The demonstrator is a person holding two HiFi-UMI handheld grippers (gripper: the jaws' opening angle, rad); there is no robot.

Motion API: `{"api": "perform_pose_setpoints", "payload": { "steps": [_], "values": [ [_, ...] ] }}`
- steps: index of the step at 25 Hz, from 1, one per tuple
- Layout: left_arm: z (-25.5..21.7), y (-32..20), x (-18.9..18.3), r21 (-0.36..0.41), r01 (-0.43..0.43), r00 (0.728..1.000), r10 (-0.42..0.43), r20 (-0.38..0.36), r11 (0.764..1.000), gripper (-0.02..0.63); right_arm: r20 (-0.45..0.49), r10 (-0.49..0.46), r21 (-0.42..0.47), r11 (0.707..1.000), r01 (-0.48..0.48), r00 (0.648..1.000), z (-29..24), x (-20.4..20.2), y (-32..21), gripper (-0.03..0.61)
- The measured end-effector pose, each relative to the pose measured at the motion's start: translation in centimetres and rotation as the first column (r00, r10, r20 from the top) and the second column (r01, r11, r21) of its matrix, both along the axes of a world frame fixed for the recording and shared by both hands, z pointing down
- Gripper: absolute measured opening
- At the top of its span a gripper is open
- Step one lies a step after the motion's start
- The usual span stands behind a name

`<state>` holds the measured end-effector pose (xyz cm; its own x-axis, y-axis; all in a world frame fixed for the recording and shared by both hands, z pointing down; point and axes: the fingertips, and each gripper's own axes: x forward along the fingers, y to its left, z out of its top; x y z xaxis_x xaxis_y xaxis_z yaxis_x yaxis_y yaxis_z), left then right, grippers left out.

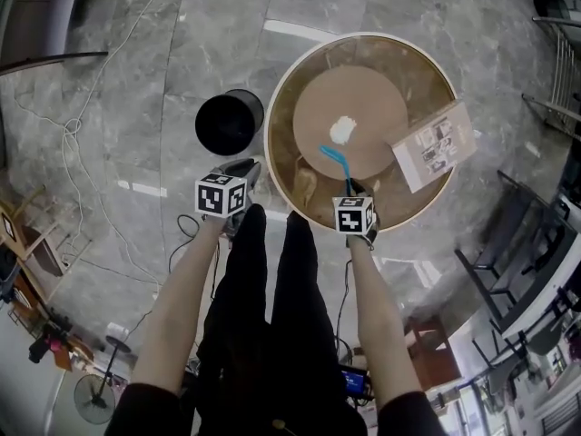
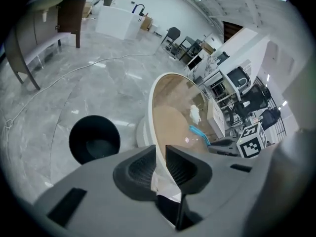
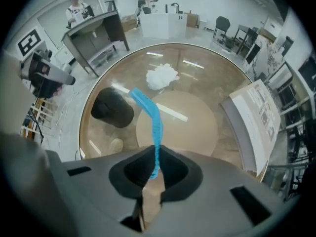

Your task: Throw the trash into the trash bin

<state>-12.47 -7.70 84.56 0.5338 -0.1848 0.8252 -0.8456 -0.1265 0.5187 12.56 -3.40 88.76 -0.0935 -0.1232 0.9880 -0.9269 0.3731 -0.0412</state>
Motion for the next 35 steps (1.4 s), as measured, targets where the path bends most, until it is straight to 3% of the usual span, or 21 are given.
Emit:
{"api": "perform_pose_setpoints", "payload": {
  "steps": [6,12,15,20,23,28,32,35],
  "values": [
    [0.8,3.6,-2.5,-0.076,0.002,1.000,0.000,0.016,0.997,0.060,0.054,-0.059,0.071,0.996,0.055,0.997,-2.1,-4.0,-1.6,0.028],
    [0.3,7.2,-6.3,-0.130,0.042,0.999,-0.038,0.031,0.991,0.060,0.119,-0.223,0.119,0.971,0.209,0.968,-3.7,-12.4,-3.9,0.028],
    [0.4,7.6,-9.0,-0.139,0.108,0.994,-0.103,0.045,0.984,0.060,0.170,-0.314,0.149,0.945,0.291,0.934,-4.3,-17.9,-5.4,0.028],
    [0.4,7.3,-13.3,-0.133,0.254,0.967,-0.247,0.065,0.958,0.060,0.294,-0.452,0.222,0.889,0.400,0.842,-5.9,-27.0,-6.8,0.033],
    [0.4,7.2,-14.6,-0.130,0.308,0.951,-0.302,0.063,0.942,0.060,0.340,-0.469,0.241,0.881,0.407,0.815,-6.6,-30.0,-6.9,0.103],
    [0.2,7.4,-14.0,-0.133,0.287,0.958,-0.283,0.049,0.949,0.060,0.334,-0.447,0.244,0.891,0.382,0.830,-7.2,-28.8,-6.5,0.099],
    [-0.4,7.3,-12.0,-0.137,0.222,0.975,-0.219,0.037,0.965,0.060,0.294,-0.362,0.206,0.928,0.311,0.885,-7.5,-24.0,-5.6,0.004],
    [-1.2,7.5,-10.4,-0.140,0.171,0.985,-0.168,0.034,0.975,0.058,0.274,-0.278,0.189,0.954,0.232,0.920,-8.3,-19.9,-4.8,0.003]
  ]
}}
